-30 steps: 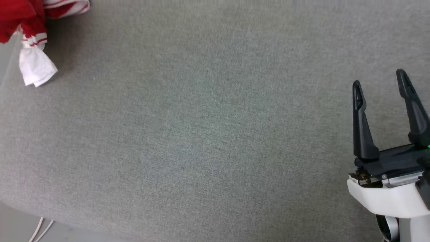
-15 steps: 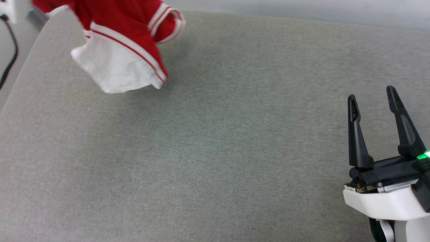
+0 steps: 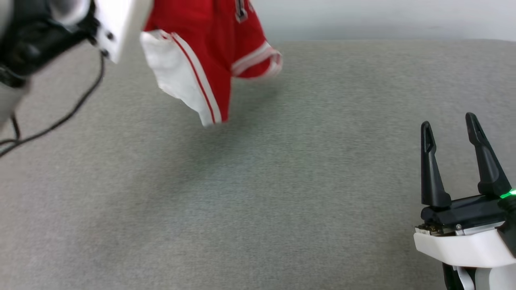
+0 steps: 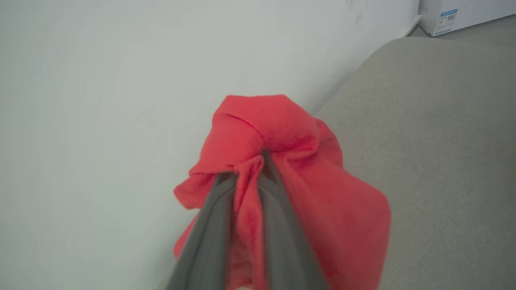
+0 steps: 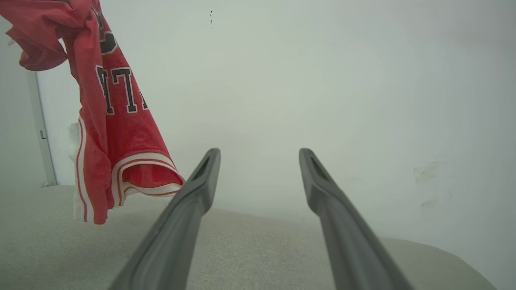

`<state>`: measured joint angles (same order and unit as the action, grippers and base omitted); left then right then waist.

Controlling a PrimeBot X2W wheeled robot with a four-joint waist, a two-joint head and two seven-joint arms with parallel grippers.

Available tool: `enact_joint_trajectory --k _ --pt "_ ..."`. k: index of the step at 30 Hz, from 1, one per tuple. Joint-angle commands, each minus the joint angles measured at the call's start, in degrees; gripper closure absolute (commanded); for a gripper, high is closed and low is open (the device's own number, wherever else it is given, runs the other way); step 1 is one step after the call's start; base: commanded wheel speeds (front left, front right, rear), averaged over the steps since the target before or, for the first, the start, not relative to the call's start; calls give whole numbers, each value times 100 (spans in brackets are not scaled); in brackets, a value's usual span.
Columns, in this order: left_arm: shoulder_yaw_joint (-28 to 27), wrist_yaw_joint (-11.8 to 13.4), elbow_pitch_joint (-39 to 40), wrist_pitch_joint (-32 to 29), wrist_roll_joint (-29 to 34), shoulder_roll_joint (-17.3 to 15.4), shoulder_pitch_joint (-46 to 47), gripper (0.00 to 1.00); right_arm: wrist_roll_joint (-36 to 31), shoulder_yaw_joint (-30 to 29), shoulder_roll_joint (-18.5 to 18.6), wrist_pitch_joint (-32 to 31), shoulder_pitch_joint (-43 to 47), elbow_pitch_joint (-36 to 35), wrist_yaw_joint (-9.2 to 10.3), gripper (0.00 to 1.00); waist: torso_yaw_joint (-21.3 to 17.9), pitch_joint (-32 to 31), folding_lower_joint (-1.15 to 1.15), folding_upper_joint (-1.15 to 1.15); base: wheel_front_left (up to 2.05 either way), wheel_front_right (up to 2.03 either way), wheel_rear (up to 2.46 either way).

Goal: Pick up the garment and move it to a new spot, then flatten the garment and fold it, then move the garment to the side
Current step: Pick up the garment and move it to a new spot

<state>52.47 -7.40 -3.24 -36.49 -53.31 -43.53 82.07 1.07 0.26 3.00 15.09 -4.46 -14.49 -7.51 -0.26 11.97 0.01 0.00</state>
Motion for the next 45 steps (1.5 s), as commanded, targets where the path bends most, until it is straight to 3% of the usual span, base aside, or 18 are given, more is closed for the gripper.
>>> enact_joint_trajectory --k 1,11,22,29,33,35,36,37,40,45 --pt "58 6 53 61 13 31 -143 100 24 1 -22 12 45 1 4 0 -130 -1 -1 0 0 0 0" --pt "884 6 379 740 98 498 -1245 100 -14 -66 -22 12 -30 -31 4 0 -321 230 -1 0 0 0 0" --pt "1924 5 -539 1449 246 1424 -2668 100 -60 -43 -21 12 -125 30 4 0 -340 517 -1 0 0 0 0" --pt "2098 4 -569 948 616 1958 -3753 100 -66 -45 -21 12 -141 69 4 0 -333 627 -1 0 0 0 0" --pt "2116 4 -499 687 815 2056 -4166 100 -85 -33 -21 12 -177 101 4 0 -320 637 -1 0 0 0 0" --pt "2114 5 -570 845 911 2073 -4146 100 -97 -37 -21 12 -173 119 4 0 -297 604 -1 0 0 0 0" --pt "2113 5 -634 1005 972 2086 -4072 64 -107 -44 -21 12 -149 132 4 0 -278 568 -1 0 0 0 0" --pt "2092 12 -735 1224 1054 2095 -3975 0 -119 -48 -21 12 -114 148 4 0 -259 523 -1 0 0 0 0" --pt "1985 16 -978 1841 1054 2193 -3913 0 -125 -37 -21 12 3 209 4 0 -223 341 -1 0 0 0 0" --pt "1553 456 -1145 2924 1331 2279 -3931 0 -120 -49 -21 12 185 289 4 0 -151 -25 -1 0 0 0 0"
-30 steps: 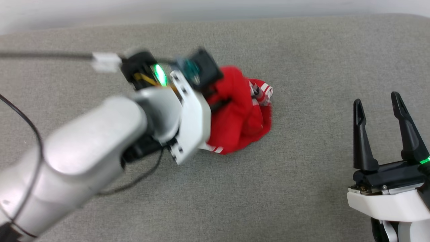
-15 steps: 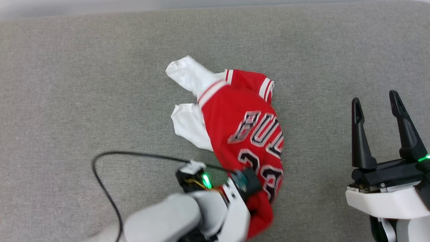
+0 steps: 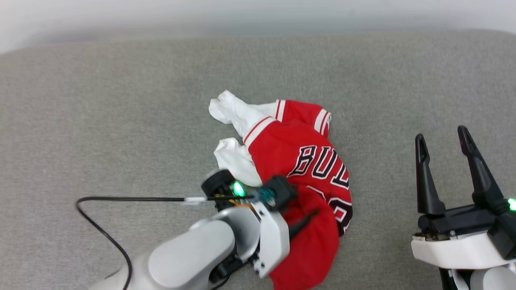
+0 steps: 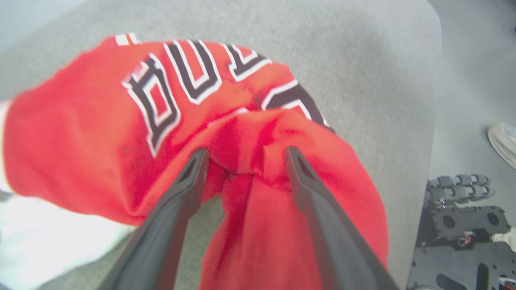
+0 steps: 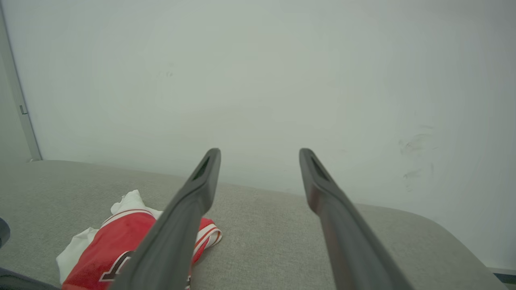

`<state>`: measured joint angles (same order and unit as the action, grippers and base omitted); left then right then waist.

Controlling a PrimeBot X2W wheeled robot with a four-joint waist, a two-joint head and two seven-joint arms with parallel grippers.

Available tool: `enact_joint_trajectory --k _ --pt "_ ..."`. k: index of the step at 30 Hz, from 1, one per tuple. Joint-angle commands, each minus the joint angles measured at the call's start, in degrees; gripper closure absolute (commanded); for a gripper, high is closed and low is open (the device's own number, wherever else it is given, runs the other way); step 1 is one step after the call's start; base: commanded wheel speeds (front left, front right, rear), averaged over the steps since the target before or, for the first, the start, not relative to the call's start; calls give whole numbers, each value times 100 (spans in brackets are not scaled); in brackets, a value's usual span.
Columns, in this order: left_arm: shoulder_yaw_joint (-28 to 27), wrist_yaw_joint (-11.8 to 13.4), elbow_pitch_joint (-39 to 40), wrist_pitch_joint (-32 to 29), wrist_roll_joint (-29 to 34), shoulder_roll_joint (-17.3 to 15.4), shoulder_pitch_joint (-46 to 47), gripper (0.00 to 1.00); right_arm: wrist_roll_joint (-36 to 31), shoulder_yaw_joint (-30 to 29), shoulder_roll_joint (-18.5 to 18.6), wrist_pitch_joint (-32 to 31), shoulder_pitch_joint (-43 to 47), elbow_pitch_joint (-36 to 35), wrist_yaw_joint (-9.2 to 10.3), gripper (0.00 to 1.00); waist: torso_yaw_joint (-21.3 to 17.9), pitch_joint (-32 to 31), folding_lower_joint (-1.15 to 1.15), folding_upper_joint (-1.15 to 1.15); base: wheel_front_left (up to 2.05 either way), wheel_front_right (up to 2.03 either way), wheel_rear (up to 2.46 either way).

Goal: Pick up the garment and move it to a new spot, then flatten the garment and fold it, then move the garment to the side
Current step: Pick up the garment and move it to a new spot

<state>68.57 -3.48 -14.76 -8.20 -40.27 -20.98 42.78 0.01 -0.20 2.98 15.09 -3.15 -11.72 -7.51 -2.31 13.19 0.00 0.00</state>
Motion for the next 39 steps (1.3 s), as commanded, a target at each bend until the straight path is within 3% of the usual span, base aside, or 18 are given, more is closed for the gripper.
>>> enact_joint_trajectory --k 1,8,9,12,18,22,29,39 --pt "-174 208 -9 322 75 24 -33 0 -19 -5 -19 12 97 24 4 0 74 -216 0 0 0 0 0" --pt "-900 1305 -134 1700 423 -165 -244 0 -27 -19 -19 12 306 108 4 0 246 -532 0 0 0 0 0" --pt "-900 1305 -134 1700 423 -165 -244 0 -27 -19 -19 12 306 108 4 0 246 -532 0 0 0 0 0" --pt "-1198 1804 -145 2095 516 -277 -430 0 -22 -32 -19 12 367 125 4 0 309 -598 0 0 0 0 0" --pt "-1976 2629 74 2338 678 -523 -943 0 31 -70 -18 12 459 176 4 0 401 -666 0 0 0 0 0" --pt "-2627 3012 532 2344 1025 -600 -1462 0 59 -111 -18 12 486 222 4 0 439 -685 0 0 0 0 0" --pt "-3683 3218 1025 2340 1646 -393 -2514 0 250 -165 -19 12 544 394 4 0 437 -740 0 0 0 0 0" --pt "-4670 2603 1277 2341 2393 210 -3640 0 599 -193 -19 12 733 682 4 0 356 -906 0 0 0 0 0"
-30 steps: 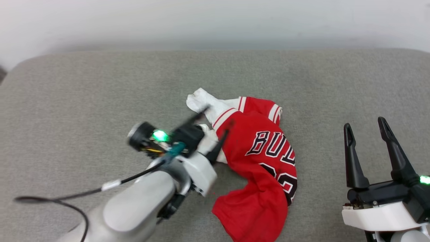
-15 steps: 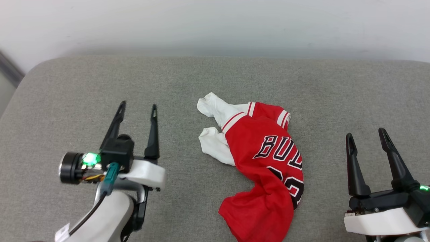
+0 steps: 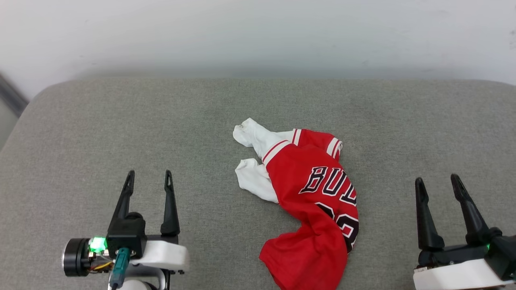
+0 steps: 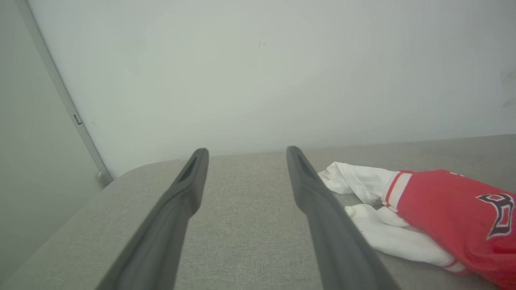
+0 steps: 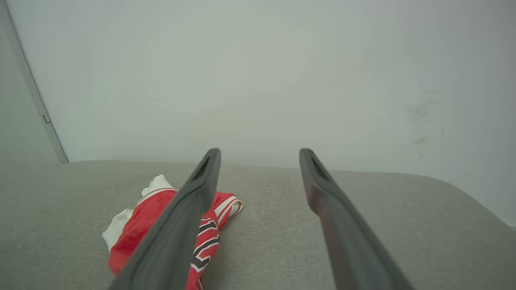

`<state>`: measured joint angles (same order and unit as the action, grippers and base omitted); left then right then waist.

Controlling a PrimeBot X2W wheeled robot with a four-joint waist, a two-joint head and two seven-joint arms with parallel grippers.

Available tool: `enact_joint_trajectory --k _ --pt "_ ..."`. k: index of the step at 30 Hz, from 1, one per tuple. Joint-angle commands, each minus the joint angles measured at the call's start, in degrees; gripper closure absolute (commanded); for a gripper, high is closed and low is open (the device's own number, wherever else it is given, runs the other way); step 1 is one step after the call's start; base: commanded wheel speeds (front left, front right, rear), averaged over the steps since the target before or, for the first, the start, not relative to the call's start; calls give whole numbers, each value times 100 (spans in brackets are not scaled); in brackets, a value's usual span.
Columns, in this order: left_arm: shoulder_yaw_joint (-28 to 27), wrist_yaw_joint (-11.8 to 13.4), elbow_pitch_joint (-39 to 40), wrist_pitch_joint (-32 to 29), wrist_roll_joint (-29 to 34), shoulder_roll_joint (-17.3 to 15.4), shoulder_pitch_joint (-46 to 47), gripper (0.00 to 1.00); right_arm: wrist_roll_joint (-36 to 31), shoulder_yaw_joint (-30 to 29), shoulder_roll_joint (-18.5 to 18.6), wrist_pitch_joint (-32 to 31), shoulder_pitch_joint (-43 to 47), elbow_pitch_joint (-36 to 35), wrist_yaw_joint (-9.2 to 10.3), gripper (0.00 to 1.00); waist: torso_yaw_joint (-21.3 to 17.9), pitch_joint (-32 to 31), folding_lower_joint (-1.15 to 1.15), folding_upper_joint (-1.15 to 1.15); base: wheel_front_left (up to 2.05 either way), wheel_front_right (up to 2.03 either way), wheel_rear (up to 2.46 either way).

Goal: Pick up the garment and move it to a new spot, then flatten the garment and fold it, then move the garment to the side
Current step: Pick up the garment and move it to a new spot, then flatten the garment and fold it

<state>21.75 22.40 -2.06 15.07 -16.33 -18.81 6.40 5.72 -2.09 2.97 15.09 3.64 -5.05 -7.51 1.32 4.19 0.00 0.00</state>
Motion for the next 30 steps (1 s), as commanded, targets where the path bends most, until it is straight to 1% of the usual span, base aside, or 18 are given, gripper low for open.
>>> enact_joint_trajectory --k 1,4,9,19,25,30 --pt "-60 -56 -2 14 68 67 -90 0 62 -23 -17 12 74 31 4 0 -15 -26 0 0 0 0 0" --pt "-257 -268 -61 14 270 214 -307 0 112 -43 -18 12 174 77 4 0 -39 -78 0 0 0 0 0" --pt "-524 -544 -132 15 560 476 -562 0 185 -97 -17 12 307 127 4 0 -88 -167 0 0 0 0 0" --pt "-1061 -1076 -129 15 830 867 -974 0 225 -114 -17 12 490 170 4 0 -147 -313 0 0 0 0 0" --pt "-1293 -1324 -161 15 995 1060 -1091 0 277 -124 -17 12 539 195 4 0 -129 -361 0 0 0 0 0" --pt "-1437 -1474 -199 15 1100 1174 -1109 0 290 -100 -17 12 559 208 4 0 -125 -384 0 0 0 0 0"
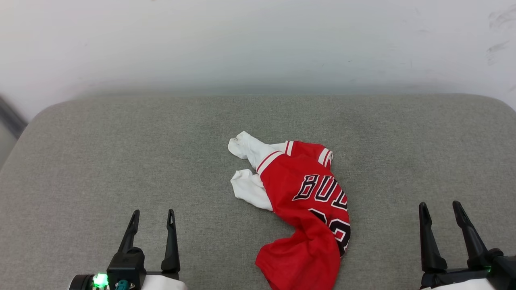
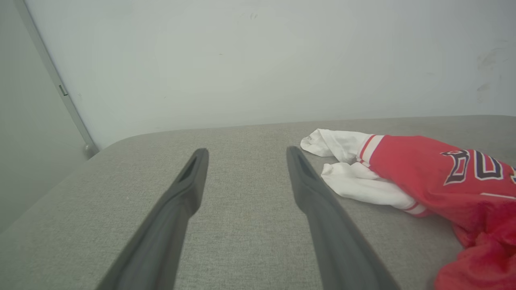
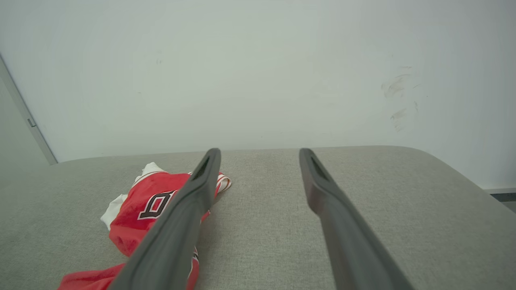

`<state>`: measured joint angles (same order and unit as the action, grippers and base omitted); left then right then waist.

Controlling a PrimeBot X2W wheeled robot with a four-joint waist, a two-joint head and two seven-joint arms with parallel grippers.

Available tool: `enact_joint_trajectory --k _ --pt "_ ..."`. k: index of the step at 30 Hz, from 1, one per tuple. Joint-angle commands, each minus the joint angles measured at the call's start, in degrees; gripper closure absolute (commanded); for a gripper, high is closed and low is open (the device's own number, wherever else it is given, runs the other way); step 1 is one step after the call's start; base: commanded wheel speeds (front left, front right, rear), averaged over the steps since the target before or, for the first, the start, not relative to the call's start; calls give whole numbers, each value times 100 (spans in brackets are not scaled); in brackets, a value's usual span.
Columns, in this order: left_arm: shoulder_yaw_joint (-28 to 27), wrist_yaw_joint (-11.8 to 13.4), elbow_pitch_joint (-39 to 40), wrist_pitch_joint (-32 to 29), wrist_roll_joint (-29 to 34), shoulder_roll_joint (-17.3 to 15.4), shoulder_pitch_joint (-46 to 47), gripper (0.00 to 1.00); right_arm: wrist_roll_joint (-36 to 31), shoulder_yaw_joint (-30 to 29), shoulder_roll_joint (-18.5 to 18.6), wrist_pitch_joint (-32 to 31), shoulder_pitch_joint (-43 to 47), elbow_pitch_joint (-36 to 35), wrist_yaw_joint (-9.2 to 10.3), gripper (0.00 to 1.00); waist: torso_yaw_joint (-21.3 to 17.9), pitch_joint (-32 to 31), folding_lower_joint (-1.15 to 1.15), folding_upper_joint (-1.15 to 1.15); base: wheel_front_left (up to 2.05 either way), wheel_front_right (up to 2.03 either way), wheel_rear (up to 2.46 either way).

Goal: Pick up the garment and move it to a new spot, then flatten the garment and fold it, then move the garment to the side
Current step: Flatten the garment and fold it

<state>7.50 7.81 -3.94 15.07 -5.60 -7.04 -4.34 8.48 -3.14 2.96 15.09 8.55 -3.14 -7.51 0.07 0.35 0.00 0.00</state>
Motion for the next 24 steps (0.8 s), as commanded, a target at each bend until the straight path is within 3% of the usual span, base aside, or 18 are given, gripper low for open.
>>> enact_joint_trajectory --k 1,12,18,24 --pt "-36 -30 -19 15 48 15 -37 0 15 14 -16 12 70 18 4 0 -1 -5 0 0 0 0 0" --pt "-201 -398 -163 15 199 78 373 0 -46 26 -16 12 -14 -10 4 0 -3 32 0 0 0 0 0" --pt "-219 -766 -269 15 226 -126 1235 0 -126 63 -16 12 -108 -74 4 0 1 182 0 0 0 0 0" --pt "-154 -1167 -730 15 271 -466 2703 0 -171 35 -16 12 -318 -143 4 0 -38 516 0 0 0 0 0"
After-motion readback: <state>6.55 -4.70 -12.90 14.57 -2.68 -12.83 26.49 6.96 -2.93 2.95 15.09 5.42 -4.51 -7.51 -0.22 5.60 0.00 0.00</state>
